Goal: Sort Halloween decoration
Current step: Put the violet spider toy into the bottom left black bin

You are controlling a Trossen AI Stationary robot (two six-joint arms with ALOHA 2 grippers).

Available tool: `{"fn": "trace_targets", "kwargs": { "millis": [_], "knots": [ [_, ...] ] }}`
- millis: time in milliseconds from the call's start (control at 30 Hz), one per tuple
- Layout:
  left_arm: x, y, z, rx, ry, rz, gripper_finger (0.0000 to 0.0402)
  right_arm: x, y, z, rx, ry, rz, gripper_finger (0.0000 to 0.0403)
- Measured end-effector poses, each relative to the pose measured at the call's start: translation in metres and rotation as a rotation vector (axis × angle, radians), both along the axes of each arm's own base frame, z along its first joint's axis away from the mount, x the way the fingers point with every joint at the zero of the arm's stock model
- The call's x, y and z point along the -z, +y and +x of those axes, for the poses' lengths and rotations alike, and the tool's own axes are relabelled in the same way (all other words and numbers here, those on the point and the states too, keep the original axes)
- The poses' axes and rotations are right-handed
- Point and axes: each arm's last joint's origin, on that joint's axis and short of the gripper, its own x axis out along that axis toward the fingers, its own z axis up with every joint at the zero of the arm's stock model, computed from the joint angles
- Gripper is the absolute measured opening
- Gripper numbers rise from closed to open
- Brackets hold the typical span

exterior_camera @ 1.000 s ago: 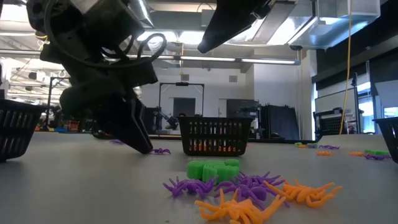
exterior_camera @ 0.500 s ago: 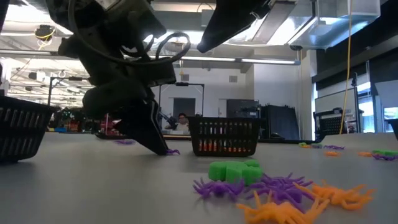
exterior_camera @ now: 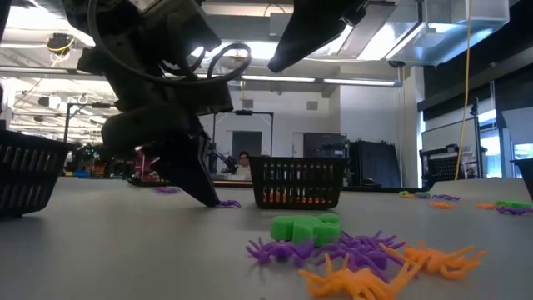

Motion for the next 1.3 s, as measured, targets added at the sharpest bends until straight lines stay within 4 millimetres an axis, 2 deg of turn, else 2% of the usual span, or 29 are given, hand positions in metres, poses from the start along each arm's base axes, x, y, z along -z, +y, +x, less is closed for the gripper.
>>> {"fn": "trace_targets", "kwargs": {
  "millis": [367,467,633,800,1000,1167,1300],
  "knots": [
    [-0.006,0.000,-0.008,-0.028,0.038,0.043,0.0000,0.000,0.000,0.000,0.000,0.001,-0.002,0.0055],
    [-0.015,-0.003,-0.014,-0.032,0.024,0.091,0.0000,0.000,0.000,0.000,0.000,0.004,-0.003,0.0055],
    [-0.044,-0.015,-0.026,-0.037,-0.047,0.131,0.0000,0.001,0.000,-0.001,0.001,0.009,-0.005,0.0055],
    [-0.076,-0.037,-0.052,-0.022,-0.117,0.102,0.0000,0.002,-0.001,-0.002,0.013,0.022,0.001,0.0055],
    [-0.103,-0.071,-0.100,0.044,-0.086,-0.055,0.0000,-0.005,0.013,-0.009,-0.018,0.010,0.022,0.0055],
    [-0.112,-0.095,-0.136,-0.023,0.090,-0.133,0.0000,-0.016,0.025,-0.017,-0.057,-0.023,0.005,0.0055],
    [-0.112,-0.107,-0.147,-0.059,0.127,-0.199,0.0000,-0.021,0.025,-0.017,-0.056,-0.051,0.002,0.0055]
  ]
}}
